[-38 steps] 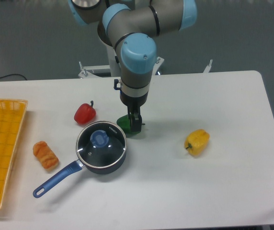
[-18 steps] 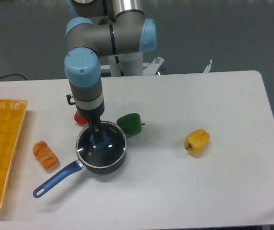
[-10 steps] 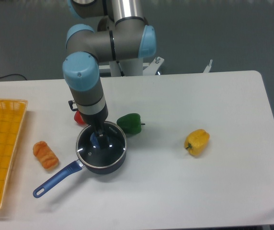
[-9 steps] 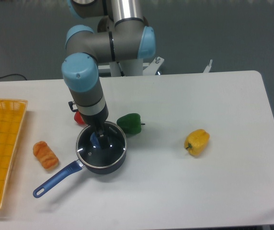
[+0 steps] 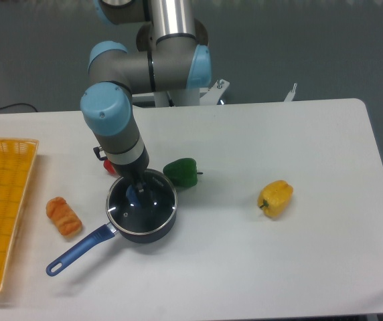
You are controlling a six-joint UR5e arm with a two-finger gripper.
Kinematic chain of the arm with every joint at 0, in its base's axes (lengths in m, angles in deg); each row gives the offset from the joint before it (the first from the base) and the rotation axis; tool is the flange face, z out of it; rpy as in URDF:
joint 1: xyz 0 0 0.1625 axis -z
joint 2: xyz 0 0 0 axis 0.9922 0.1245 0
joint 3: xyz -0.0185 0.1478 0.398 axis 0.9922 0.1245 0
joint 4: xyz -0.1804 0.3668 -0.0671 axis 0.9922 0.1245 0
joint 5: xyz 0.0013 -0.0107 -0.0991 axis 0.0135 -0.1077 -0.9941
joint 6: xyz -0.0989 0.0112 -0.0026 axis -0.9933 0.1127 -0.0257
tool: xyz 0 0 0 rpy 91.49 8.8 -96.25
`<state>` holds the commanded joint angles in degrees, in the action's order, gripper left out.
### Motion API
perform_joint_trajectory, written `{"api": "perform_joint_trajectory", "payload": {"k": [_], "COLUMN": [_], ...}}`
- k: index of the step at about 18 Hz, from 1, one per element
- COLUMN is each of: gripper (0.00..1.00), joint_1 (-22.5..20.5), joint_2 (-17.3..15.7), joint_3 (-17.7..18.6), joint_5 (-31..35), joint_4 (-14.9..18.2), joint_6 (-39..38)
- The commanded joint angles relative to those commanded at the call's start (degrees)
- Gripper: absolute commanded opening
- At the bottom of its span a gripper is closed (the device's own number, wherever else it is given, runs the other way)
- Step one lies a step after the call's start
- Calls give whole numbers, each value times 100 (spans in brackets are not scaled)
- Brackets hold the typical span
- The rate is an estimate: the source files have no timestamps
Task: Open the lid
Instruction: 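Close the gripper on the blue knob of the glass lid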
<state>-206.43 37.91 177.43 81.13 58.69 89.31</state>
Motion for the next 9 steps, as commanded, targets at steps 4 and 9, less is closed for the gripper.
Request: {"api": "perform_joint_trajectory", "payload": {"k": [4, 9], "gripper": [100, 100], "joint_1": [9, 9], "joint_2": [123, 220], "joint_3": [-62, -132], "joint_5": [-35, -53], "joint_4": [26, 35], "joint_6": [-62, -62]}}
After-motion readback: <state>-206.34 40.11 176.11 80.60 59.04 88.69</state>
